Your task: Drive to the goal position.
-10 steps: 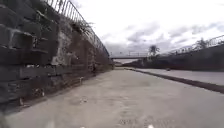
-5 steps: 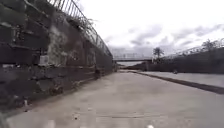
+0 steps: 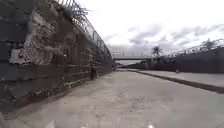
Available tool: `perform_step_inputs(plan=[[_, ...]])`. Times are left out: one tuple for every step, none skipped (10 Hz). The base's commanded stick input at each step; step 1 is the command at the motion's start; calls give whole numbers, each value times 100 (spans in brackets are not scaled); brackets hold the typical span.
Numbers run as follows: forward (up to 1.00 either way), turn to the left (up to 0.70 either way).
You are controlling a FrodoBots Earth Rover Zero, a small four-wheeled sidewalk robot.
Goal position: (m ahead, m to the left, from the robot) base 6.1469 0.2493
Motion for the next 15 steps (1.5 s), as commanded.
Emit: perform_step_inputs(plan=[[100,0],[100,0],[100,0],[100,0],[100,0],[100,-25],[100,-15],[100,-5],[100,0],[100,0],[100,0],[100,0],[100,0],[100,0],[100,0]])
